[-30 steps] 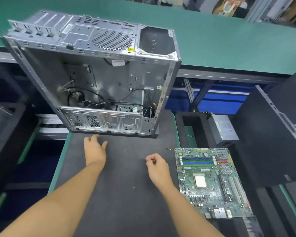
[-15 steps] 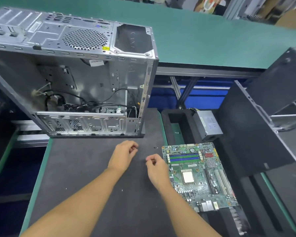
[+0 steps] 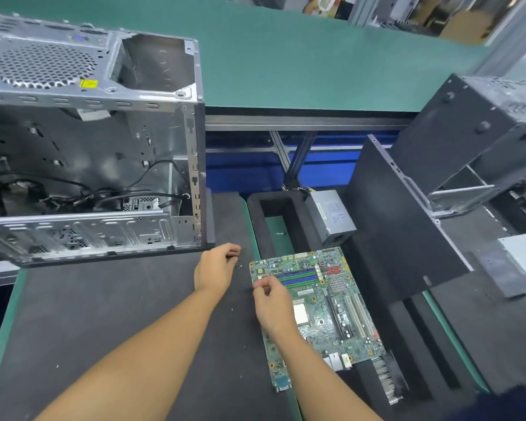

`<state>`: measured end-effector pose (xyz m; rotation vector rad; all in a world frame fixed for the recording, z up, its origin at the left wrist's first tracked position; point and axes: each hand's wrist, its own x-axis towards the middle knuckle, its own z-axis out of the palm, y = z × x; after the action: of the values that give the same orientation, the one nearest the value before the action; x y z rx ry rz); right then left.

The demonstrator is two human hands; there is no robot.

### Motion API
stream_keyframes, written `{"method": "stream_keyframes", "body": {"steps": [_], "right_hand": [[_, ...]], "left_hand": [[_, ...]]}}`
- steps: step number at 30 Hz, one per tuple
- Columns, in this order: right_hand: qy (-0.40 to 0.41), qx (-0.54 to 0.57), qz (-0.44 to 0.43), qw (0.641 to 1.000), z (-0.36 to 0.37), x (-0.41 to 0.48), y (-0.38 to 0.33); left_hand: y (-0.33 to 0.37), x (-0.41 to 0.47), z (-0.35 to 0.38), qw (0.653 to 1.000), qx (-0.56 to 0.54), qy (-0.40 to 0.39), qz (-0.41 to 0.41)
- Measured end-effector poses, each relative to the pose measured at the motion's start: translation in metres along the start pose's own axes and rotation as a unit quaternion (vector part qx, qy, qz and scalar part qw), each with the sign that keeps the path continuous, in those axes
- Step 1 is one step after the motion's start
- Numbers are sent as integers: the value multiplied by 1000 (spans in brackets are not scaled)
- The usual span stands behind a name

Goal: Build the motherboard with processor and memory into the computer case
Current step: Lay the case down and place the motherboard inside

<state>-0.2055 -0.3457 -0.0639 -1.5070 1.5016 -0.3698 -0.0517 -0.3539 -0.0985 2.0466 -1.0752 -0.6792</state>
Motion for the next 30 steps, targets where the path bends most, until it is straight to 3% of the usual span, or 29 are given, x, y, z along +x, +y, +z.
{"method": "stream_keyframes", "body": {"steps": [8,12,15,17,19,21,24,30], "right_hand": [[1,31,-40,999,25,-9,-40],[3,76,-82,994,43,-10,-82],[1,116,-111,987,57,-9,-120],[2,124,-129,984,64,-6,-143],[14,131,-142,981,67,0,-164],[34,133,-140,981,68,6,-183],[79,122,-122,982,69,11,-200],[135,71,-105,983,66,8,-209]], "left_hand": [[-25,-43,-67,993,-73,86,29],[-46,-63,-133,978,-45,206,-11],[-59,-68,-190,931,-83,352,-53],[-69,-64,-232,877,-111,460,-78],[-78,-55,-274,836,-143,518,-114],[-82,-45,-308,853,-172,477,-122],[-78,-29,-332,914,-202,329,-124],[-65,-21,-340,904,-91,384,-167]]}}
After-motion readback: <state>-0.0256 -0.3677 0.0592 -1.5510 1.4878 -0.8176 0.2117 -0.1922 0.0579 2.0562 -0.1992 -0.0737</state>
